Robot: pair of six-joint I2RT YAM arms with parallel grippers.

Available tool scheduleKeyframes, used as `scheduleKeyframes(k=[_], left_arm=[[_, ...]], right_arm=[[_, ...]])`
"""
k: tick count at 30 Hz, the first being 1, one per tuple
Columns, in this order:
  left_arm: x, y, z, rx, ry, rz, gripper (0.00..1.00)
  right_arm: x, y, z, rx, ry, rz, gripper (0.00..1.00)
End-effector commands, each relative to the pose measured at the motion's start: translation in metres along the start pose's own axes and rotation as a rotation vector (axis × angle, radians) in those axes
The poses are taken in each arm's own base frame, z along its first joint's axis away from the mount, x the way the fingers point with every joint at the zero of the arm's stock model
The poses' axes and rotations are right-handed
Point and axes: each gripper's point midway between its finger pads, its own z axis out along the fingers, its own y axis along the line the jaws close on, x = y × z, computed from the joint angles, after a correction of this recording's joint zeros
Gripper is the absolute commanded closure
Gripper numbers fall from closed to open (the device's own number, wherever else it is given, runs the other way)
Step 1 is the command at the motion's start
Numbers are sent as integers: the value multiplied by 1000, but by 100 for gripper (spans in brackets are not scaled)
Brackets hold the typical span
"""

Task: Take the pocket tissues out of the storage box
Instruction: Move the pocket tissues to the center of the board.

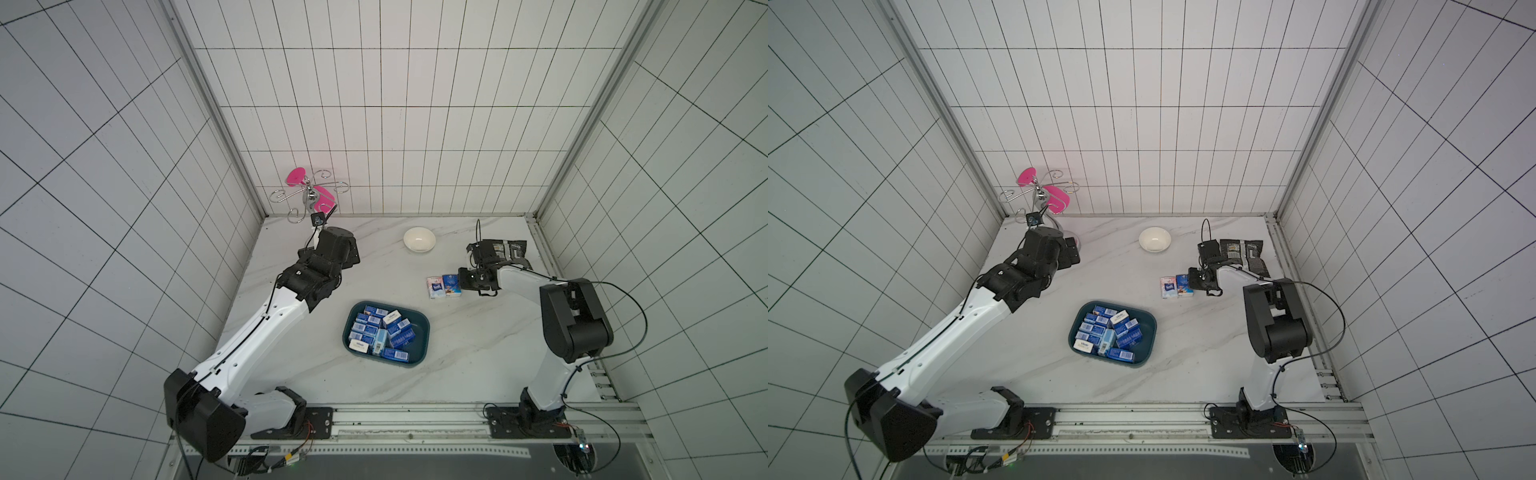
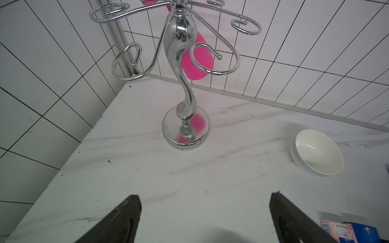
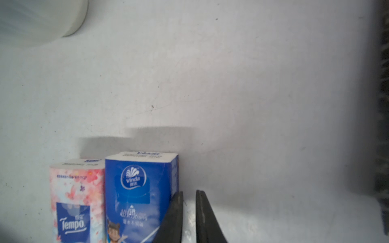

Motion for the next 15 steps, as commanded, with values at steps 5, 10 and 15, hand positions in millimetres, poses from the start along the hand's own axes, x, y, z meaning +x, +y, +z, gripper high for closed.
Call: scheduleKeyframes(k=[5, 10, 15], left_arm=[[-7, -2, -6, 8, -26, -7, 1], [-8, -2, -7, 10, -28, -12, 1], [-7, -1, -6, 7, -25, -9, 1]], right_arm=[[-4, 19, -3, -13, -7, -31, 83], [-4, 32, -5, -29, -11, -39, 83], [-7, 42, -8, -53, -10, -47, 83]])
